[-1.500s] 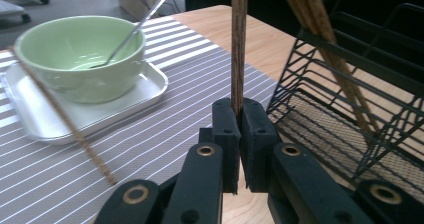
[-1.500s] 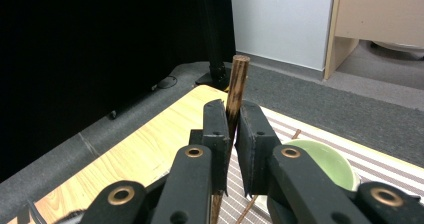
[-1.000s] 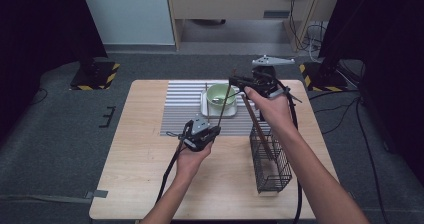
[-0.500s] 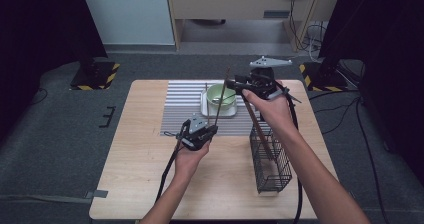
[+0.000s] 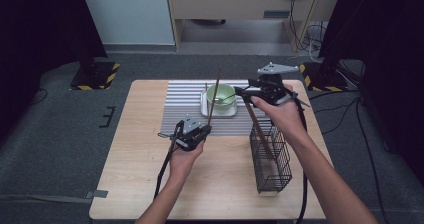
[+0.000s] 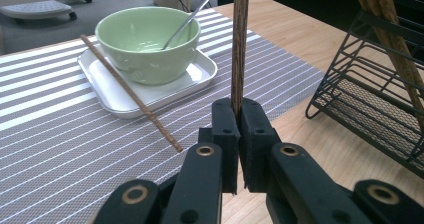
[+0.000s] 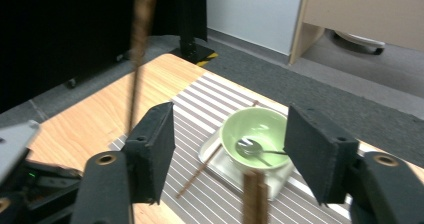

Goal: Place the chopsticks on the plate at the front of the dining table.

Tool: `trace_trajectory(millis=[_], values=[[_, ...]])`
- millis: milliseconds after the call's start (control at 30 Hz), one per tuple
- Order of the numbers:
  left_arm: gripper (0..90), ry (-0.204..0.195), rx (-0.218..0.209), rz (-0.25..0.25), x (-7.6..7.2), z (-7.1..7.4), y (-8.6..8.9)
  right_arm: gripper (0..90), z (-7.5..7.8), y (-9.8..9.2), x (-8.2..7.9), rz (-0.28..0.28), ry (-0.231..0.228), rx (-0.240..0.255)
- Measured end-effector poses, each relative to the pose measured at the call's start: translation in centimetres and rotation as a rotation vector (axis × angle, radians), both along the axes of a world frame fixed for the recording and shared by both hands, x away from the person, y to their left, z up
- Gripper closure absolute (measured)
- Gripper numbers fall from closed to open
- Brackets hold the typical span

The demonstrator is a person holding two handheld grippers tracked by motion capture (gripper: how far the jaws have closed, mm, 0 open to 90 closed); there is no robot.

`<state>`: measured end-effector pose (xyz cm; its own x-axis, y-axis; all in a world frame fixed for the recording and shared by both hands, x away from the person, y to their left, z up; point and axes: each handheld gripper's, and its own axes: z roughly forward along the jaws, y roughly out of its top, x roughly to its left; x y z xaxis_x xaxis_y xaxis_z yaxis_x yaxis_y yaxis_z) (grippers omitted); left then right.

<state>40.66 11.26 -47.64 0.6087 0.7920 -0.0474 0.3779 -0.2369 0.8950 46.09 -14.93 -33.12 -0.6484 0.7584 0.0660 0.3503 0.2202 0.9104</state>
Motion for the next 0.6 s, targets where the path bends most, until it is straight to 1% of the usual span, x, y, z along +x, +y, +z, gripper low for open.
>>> trace_trajectory(millis=[167, 300, 500, 600], values=[[86.4, -0.001, 0.005, 0.017, -0.1, 0.1, 0.7, 30.1, -0.6, -1.6, 0.2, -0.031, -0.005, -0.03], [86.4, -0.004, 0.004, 0.029, -0.2, 0.1, 1.1, 25.0, -1.3, -3.3, 0.3, -0.065, -0.003, -0.04], [86.4, -0.008, 0.006, 0.043, -0.4, 0.2, 1.5, 22.1, -2.7, -6.3, 0.6, -0.13, 0.007, -0.041], [86.4, -0.009, 0.008, 0.051, -0.3, 0.2, 1.7, 22.6, -3.5, -7.8, 0.7, -0.159, 0.012, -0.037]])
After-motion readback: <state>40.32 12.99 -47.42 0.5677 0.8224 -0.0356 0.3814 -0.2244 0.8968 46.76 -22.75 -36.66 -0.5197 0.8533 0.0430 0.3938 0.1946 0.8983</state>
